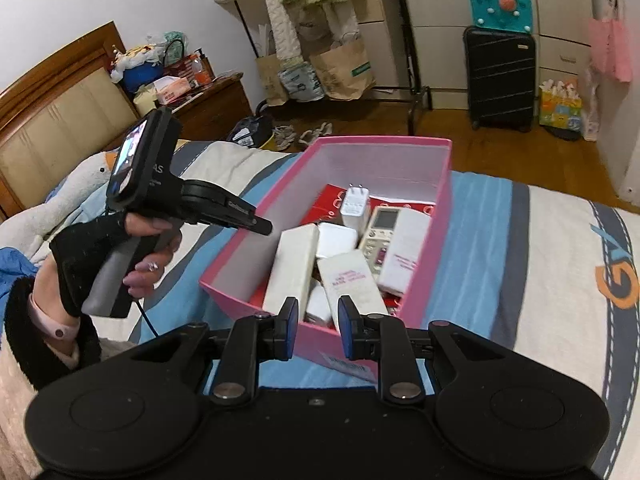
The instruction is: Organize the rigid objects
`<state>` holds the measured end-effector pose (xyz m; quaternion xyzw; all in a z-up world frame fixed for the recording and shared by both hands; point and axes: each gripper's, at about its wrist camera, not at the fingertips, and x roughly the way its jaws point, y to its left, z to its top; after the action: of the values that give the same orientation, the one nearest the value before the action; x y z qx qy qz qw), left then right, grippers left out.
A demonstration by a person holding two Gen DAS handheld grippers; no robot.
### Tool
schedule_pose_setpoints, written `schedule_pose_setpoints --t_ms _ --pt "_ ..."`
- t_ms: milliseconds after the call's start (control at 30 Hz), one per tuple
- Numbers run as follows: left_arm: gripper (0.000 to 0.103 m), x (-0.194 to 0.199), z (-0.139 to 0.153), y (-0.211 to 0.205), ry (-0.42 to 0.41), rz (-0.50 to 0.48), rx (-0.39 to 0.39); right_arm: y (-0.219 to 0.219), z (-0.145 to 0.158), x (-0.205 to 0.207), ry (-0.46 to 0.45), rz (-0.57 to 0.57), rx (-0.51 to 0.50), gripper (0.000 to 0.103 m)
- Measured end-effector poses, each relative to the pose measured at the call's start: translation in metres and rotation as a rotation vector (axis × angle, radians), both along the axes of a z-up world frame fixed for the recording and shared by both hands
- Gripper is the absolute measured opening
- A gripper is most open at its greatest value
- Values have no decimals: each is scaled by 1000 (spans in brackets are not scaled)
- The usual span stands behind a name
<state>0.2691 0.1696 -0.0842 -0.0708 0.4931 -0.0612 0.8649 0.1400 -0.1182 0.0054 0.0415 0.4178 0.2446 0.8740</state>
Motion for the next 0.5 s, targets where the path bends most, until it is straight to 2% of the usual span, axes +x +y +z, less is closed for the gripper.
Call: schedule_pose_setpoints --t_ms 233,433,500 --pt "6 -10 6 -5 -5 9 39 -14 5 -17 -56 -27 -22 27" --pt "6 -40 30 -19 -74 14 109 -22 16 -34 -153 -34 -46 32" --pt "12 -55 39 -22 -89 11 99 -27 19 -40 -175 -46 -42 34"
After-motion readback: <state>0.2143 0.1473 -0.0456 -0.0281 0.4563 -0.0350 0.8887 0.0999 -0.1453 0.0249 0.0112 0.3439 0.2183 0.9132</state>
